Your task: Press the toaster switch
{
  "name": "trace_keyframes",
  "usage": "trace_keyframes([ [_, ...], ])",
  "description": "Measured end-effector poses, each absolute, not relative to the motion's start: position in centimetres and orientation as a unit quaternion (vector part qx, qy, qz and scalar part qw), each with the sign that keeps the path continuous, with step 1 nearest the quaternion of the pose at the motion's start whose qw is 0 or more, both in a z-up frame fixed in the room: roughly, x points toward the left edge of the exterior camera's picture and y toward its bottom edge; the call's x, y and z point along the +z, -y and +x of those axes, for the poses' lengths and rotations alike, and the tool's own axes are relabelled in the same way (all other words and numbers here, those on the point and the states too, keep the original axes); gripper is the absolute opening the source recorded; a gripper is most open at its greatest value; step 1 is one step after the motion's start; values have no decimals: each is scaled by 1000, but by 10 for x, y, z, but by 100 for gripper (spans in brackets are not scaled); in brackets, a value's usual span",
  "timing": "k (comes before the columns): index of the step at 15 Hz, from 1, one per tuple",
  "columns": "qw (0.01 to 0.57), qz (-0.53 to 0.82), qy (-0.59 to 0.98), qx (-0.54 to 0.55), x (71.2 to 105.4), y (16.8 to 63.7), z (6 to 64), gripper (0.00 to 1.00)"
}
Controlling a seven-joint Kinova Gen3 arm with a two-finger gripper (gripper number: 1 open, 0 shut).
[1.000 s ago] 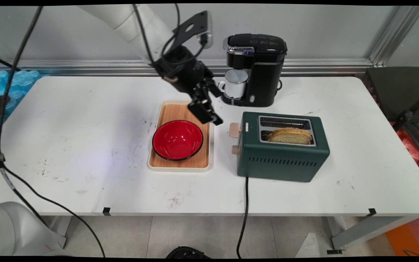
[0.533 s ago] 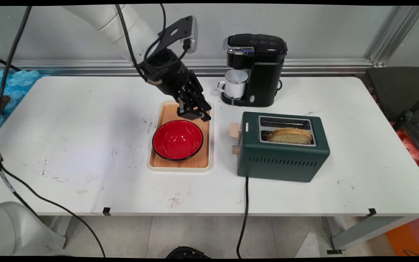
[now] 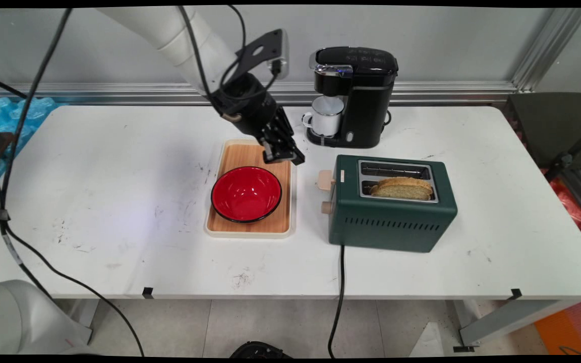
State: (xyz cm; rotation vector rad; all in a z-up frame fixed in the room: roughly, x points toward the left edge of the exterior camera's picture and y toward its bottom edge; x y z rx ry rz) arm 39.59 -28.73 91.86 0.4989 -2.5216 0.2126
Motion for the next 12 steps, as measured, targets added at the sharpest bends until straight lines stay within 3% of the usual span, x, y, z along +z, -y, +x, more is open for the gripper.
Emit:
trace_keyframes([
  [12,286,192,937,59,895,306,356,0],
])
